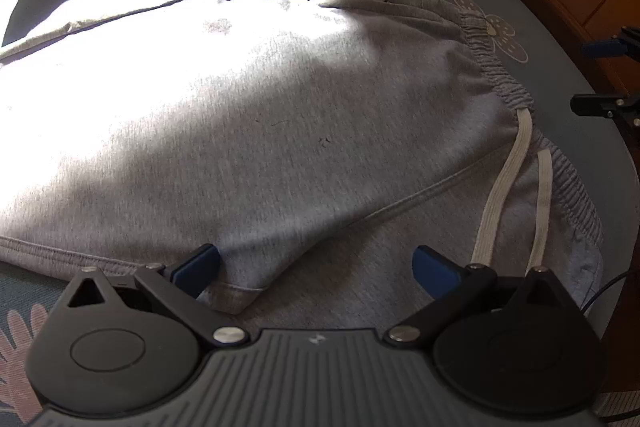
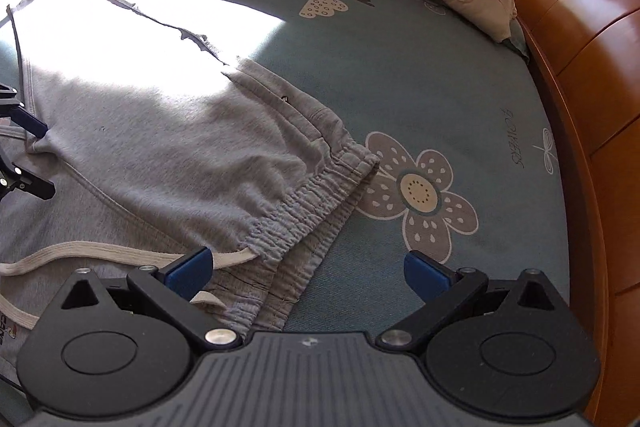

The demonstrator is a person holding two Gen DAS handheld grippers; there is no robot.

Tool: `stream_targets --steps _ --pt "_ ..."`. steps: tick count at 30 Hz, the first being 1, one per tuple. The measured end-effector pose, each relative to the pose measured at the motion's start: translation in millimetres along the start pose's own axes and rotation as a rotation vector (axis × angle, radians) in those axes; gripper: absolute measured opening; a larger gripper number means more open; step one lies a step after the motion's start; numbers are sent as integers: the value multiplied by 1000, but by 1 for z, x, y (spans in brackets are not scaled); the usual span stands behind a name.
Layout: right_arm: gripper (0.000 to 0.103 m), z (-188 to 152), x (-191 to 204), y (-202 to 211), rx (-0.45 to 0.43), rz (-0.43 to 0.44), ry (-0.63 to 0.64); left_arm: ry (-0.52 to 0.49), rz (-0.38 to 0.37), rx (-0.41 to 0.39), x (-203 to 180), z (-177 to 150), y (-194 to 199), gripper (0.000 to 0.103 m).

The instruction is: Fold clothes

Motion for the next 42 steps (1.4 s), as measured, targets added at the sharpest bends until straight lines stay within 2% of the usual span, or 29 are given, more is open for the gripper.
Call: stream_targets --steps 4,9,12,14,17,19,27,33,36,39,42 --pt "103 5 -3 -17 3 59 -25 -36 17 2 8 17 16 102" --pt "103 22 -17 -40 -7 144 -77 -106 62 -48 24 64 23 100" --pt "98 36 -32 -56 -18 187 -131 -172 89 -70 27 96 16 82" --pt "91 47 -46 -70 -21 229 -197 -215 94 -84 26 116 11 66" --pt "85 62 -67 -91 -32 311 -280 -280 81 -99 19 141 0 56" --pt "82 70 -78 -103 -38 361 -321 -332 66 -100 12 153 -9 53" --pt "68 77 -89 -148 3 577 -395 -556 -54 -99 -26 192 -46 51" --pt "67 77 -86 -158 11 706 -430 -717 -154 -91 -55 218 -69 51" --pt "67 79 -85 -164 17 765 -454 -760 -207 -62 -67 229 -81 50" --pt "64 81 -86 -167 17 789 -454 -783 -225 -39 -75 240 -95 50" --pt "49 80 -88 -167 17 775 -448 -792 -268 -8 -81 246 -105 50"
Point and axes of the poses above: each gripper's, at about its wrist camera, not at the fingertips, and y roughly against the way its jaws point, x to its left, z to its top, the point moved 8 cm from there along -y, roughly the way its jaws point, and after that the axes turned 5 degrees about -y, right-handed, at the moved point
